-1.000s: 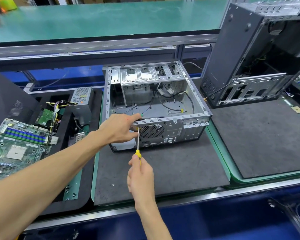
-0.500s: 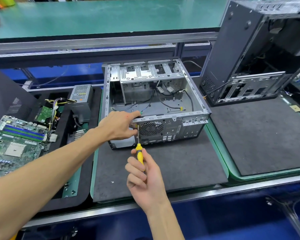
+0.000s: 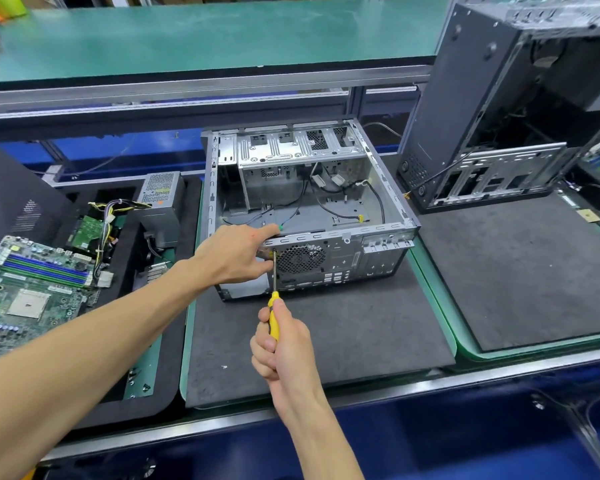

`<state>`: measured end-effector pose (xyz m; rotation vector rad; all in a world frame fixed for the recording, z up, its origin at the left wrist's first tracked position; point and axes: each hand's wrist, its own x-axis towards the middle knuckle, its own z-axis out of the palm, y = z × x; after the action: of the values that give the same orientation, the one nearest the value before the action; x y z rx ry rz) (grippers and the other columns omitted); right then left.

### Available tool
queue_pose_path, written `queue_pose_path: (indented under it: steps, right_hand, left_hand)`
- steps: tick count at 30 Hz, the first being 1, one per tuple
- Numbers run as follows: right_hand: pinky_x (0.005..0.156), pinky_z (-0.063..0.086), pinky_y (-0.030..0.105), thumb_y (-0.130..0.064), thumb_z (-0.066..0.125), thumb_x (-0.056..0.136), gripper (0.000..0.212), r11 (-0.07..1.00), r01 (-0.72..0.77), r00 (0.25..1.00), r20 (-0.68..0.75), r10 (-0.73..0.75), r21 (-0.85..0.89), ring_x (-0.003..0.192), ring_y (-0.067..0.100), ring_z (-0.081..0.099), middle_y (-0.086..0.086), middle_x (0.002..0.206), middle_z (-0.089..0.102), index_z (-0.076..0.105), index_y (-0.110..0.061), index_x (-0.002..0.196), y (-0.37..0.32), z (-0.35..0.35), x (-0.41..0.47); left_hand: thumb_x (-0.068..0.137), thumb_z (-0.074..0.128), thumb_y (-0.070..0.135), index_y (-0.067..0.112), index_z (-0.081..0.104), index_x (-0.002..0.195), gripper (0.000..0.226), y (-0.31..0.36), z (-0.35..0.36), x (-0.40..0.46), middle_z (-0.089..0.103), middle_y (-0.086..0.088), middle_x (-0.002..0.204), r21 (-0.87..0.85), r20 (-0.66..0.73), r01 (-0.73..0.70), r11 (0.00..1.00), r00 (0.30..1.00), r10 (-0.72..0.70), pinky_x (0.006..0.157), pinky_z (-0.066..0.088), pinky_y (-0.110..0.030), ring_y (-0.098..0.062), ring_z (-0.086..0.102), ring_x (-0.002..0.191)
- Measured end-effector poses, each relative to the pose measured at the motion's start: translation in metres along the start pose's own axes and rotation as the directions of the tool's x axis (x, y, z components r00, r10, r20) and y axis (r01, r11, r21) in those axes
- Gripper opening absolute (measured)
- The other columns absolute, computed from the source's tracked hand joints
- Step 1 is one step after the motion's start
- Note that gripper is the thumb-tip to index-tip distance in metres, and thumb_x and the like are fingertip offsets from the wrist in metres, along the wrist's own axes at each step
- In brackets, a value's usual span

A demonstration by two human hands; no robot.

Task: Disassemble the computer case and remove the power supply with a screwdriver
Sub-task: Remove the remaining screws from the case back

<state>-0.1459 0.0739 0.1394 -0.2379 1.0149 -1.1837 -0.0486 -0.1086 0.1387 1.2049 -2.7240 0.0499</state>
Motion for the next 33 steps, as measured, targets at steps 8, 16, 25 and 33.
queue_pose_path:
  steps: [8,16,25,33]
  right_hand:
    - [0.037,0.014,0.018,-0.039,0.04,0.108,0.036,0.99,0.078,0.995,-0.06,-0.086,-0.119,0.038,0.008,0.018,-0.005,0.05,0.025,0.049,-0.013,0.085,0.006,0.004,0.005]
    - [0.057,0.035,0.023,-0.036,0.042,0.106,0.041,0.586,0.224,0.889,-0.084,-0.451,-0.779,0.06,0.014,0.047,0.01,0.081,0.068,0.058,-0.007,0.083,0.008,-0.008,0.01]
    - [0.043,0.029,0.023,-0.038,0.043,0.105,0.029,0.859,0.135,0.981,-0.055,-0.186,-0.494,0.043,0.01,0.035,-0.007,0.055,0.045,0.062,-0.02,0.093,0.002,-0.016,0.013]
    - [0.032,0.021,0.018,-0.031,0.055,0.103,0.021,0.862,-0.225,0.947,0.31,0.084,0.454,0.042,0.006,0.026,-0.003,0.06,0.031,0.062,-0.013,0.095,0.015,-0.015,0.005]
  left_hand:
    - [0.085,0.063,0.04,0.024,0.049,0.125,0.046,0.0,0.001,0.0,0.071,-0.005,0.081,0.017,-0.022,-0.016,1.0,1.0,0.017,0.06,0.034,-0.033,-0.034,0.063,0.076]
    - [0.084,0.063,0.042,0.024,0.048,0.122,0.044,-0.001,0.003,0.0,0.07,-0.005,0.08,0.019,-0.032,-0.03,0.999,0.999,0.031,0.058,0.032,-0.033,-0.034,0.062,0.073]
    - [0.085,0.061,0.043,0.026,0.046,0.122,0.044,0.0,0.001,0.0,0.074,0.0,0.086,0.031,-0.005,-0.028,0.999,1.0,0.028,0.059,0.034,-0.032,-0.032,0.064,0.076]
    - [0.084,0.062,0.043,0.028,0.045,0.121,0.043,0.001,-0.004,0.0,0.073,0.001,0.086,0.008,0.034,-0.01,1.0,0.999,0.009,0.059,0.039,-0.033,-0.03,0.063,0.076]
